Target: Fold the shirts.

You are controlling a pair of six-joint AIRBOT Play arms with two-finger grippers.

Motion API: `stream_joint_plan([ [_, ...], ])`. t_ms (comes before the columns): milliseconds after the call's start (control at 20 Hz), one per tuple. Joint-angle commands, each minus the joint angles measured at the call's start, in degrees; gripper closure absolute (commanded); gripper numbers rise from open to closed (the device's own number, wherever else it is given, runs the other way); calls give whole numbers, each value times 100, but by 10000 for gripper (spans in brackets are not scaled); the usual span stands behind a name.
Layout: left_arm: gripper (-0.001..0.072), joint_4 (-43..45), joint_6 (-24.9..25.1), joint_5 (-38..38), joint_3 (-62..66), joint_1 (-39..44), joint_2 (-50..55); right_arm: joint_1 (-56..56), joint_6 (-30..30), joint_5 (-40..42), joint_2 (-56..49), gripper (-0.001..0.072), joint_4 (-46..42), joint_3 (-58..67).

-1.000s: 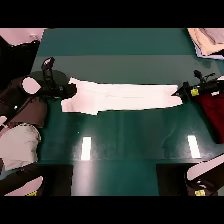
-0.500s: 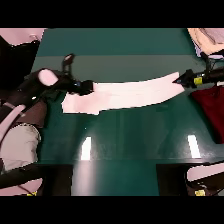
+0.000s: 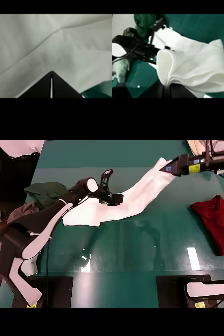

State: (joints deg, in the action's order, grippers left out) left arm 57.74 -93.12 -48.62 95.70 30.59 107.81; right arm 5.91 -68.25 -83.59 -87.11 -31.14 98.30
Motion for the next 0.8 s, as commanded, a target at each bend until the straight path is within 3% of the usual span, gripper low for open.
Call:
stream_joint_plan([
  [0,683,-28,-48,-72,269,55,382,-651,-262,-42,35,698,-389,544],
  [150,683,55,-48,-72,269,55,396,-1110,-358,42,35,697,-817,671],
  [400,683,68,-48,-332,413,-170,358,-1611,-358,463,35,698,-785,669],
  [550,683,337,-42,-1106,1025,-442,358,-1904,-358,874,35,698,-741,669],
  [750,683,1711,-26,-2603,2411,-776,334,-2326,-358,1344,-31,698,-743,671],
])
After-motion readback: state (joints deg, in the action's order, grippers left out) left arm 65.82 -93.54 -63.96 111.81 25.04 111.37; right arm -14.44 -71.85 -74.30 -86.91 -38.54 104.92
